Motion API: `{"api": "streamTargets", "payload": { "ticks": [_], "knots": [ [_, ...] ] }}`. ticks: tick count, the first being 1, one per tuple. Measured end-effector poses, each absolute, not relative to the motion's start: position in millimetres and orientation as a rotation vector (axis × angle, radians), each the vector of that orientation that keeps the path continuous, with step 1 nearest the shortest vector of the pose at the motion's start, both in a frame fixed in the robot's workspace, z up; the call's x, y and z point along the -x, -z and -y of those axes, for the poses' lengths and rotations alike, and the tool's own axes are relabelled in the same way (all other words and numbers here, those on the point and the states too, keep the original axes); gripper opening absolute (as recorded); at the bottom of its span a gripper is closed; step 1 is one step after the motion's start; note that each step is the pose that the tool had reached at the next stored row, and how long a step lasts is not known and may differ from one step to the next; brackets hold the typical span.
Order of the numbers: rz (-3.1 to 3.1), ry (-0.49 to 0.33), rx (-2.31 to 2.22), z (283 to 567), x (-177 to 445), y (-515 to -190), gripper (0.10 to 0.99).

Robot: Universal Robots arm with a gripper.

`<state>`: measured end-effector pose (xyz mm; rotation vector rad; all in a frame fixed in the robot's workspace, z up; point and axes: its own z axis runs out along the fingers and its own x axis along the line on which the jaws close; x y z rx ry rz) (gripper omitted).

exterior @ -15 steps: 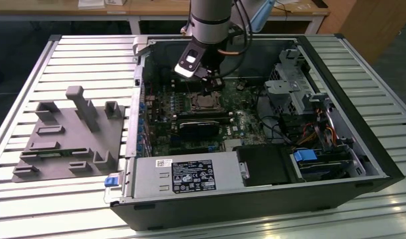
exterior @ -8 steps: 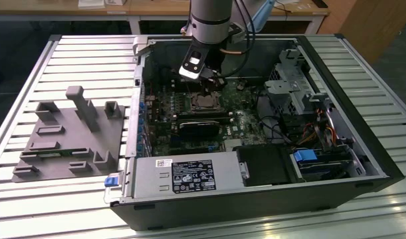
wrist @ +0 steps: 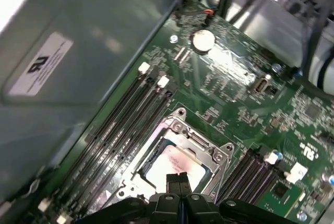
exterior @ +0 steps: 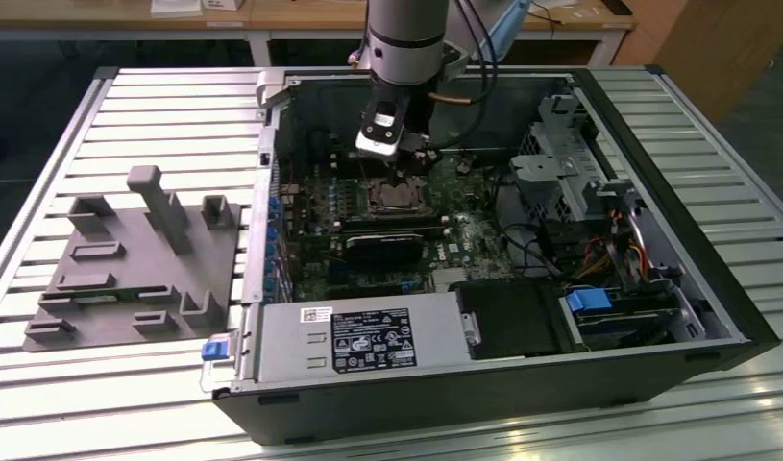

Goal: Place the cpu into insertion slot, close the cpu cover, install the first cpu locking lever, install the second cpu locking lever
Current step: 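Close the cpu cover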

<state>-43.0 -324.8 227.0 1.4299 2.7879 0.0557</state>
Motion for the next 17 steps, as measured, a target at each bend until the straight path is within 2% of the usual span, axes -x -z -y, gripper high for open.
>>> {"api": "streamTargets", "payload": {
  "ticks": [17],
  "knots": [
    [-2.978, -0.05, -0.985, 324.8, 43.0, -225.6, 0.102]
  ]
}}
